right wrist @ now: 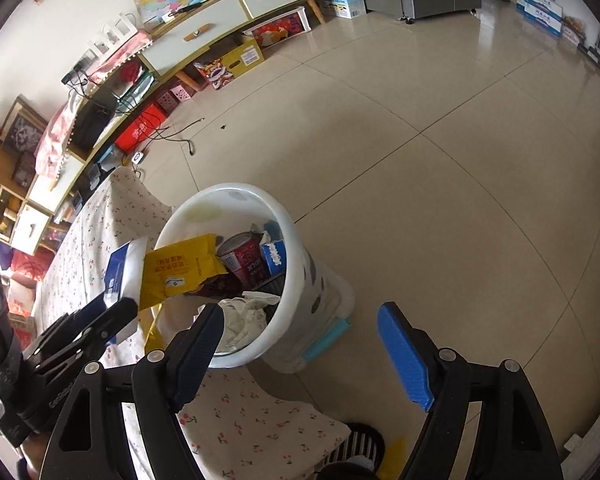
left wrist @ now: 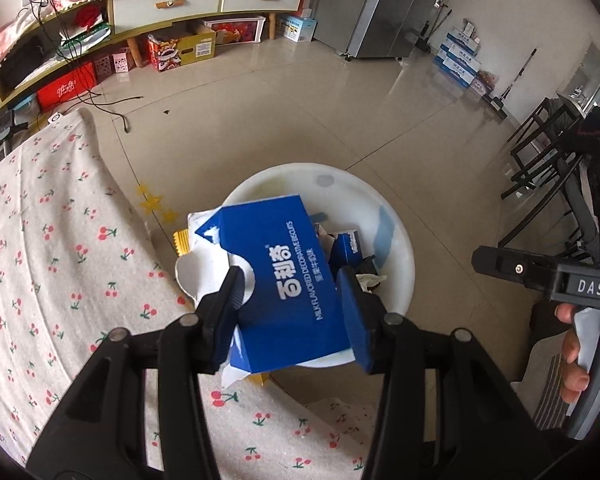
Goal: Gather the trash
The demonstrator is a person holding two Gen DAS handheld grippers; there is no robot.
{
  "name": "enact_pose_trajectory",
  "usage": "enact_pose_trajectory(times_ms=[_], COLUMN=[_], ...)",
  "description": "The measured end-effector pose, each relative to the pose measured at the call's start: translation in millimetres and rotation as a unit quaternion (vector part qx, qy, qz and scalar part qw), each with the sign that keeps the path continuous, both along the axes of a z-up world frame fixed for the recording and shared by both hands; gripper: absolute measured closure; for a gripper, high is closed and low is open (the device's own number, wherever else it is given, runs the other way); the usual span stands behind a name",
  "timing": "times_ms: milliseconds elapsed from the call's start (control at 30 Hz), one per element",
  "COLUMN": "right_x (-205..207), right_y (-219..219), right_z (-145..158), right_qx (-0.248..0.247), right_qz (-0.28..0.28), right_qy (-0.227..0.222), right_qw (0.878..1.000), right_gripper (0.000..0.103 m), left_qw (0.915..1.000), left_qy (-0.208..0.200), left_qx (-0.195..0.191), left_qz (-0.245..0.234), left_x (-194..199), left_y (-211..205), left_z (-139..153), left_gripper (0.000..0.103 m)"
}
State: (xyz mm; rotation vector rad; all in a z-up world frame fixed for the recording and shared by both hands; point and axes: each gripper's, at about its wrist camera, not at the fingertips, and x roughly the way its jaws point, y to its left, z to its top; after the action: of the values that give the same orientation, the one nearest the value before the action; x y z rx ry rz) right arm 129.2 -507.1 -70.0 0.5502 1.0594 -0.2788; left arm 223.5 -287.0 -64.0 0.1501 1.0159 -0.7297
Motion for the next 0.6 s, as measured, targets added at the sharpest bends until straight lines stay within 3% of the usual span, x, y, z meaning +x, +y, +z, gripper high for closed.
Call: enact_pose_trajectory(times_ms=[133, 200, 600], right_x=[-5, -6, -17], right_y=[-3, -2, 23], right_z=[1, 2, 18], right_qx=[0.001, -0.004, -0.050], right_qz=[-0.001, -0.001, 0.019], right_qy=[0.000, 0.001, -0.006], right_qw=[1.000, 1.000, 0.999], right_gripper=[0.022, 0.021, 0.021], left_qw=[0.9999, 0.9999, 0.9969], left_qy=[-0.010, -0.013, -0.022], left_qx=[-0.008, 0.009, 0.023], left_qz=[-0.004, 0.007, 0.072], left_x=[2, 2, -21], left_y=[-4, -5, 59], left_z=[-2, -2, 16], left_gripper=[0.048, 0.022, 0.017])
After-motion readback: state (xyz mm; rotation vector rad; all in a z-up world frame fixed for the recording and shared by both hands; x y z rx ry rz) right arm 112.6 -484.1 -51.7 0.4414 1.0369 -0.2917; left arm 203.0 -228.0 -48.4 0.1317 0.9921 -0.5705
